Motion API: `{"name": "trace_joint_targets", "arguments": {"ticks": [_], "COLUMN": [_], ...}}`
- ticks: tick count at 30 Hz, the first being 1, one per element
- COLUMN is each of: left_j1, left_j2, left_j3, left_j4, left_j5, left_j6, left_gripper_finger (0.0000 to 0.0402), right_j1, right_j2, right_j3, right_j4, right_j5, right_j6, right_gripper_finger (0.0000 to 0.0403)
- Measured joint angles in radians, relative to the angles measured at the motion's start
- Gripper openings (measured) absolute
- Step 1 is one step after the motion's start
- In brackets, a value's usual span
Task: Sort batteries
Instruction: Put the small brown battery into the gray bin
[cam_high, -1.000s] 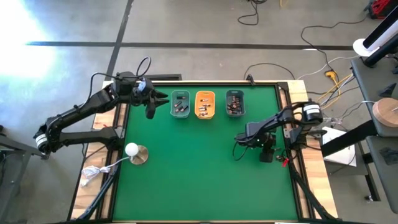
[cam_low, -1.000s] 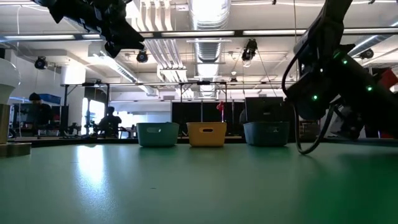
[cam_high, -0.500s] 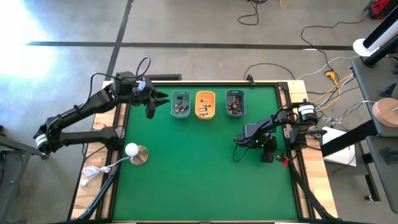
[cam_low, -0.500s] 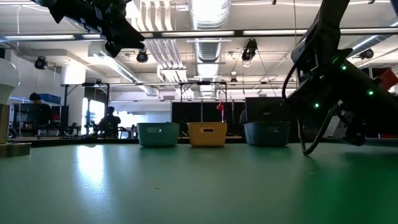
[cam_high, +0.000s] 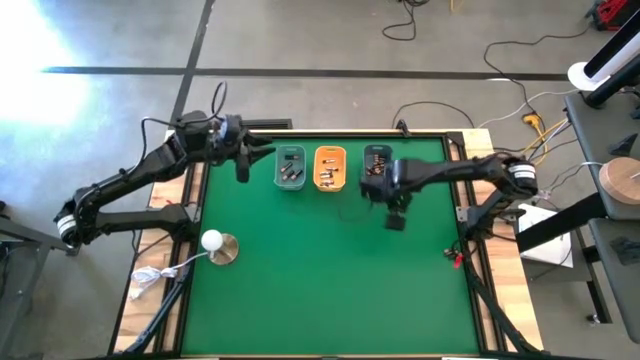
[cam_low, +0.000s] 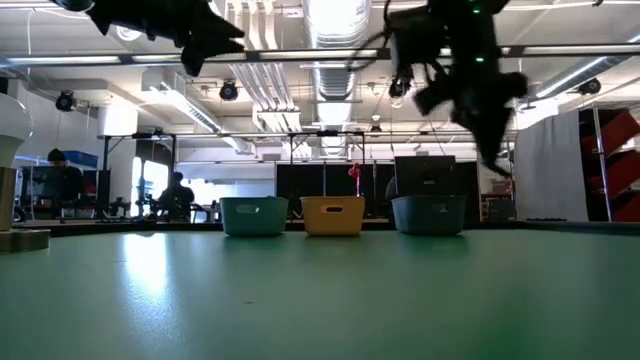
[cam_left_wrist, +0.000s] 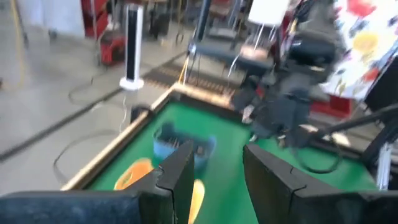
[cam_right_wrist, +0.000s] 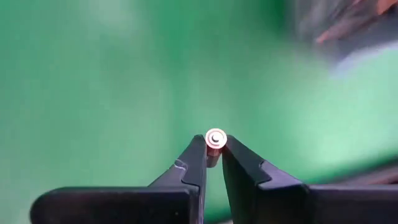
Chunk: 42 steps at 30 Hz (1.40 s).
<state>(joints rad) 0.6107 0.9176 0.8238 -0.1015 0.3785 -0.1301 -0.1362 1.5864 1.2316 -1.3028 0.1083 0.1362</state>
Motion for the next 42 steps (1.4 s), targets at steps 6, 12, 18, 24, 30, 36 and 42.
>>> {"name": "trace_joint_targets", "arguments": {"ticks": [6, 12, 18, 24, 30, 36, 42], "left_j1": [-0.026, -0.069, -0.101, -0.115, -0.119, -0.119, -0.119], "left_j2": [-0.001, -0.001, -0.001, -0.003, -0.003, -0.003, 0.022], "left_j3": [0.0, 0.0, 0.0, 0.0, 0.0, 0.0, 0.0], "left_j4": [0.093, 0.086, 0.086, 0.078, 0.077, 0.078, 0.078], "left_j5": [0.112, 0.163, 0.163, 0.163, 0.154, 0.153, 0.152], "left_j6": [-0.034, -0.063, -0.074, -0.1, -0.099, -0.097, -0.069], "left_gripper_finger": [0.0117, 0.0117, 0.0117, 0.0117, 0.0117, 0.0117, 0.0117], "right_j1": [-0.202, -0.382, -0.456, -0.465, -0.466, -0.42, -0.189], "right_j2": [0.022, 0.146, 0.307, 0.393, 0.374, 0.198, -0.06], "right_j3": [0.11, 0.197, 0.252, 0.266, 0.268, 0.282, 0.148], "right_j4": [0.153, 0.197, 0.204, 0.201, 0.191, 0.049, -0.092], "right_j5": [0.004, -0.083, -0.166, -0.143, -0.083, -0.082, -0.048], "right_j6": [-0.049, -0.093, -0.089, -0.051, -0.012, 0.011, 0.081], "right_gripper_finger": [0.0032, 0.0032, 0.0033, 0.0044, 0.0104, 0.0176, 0.0201]}}
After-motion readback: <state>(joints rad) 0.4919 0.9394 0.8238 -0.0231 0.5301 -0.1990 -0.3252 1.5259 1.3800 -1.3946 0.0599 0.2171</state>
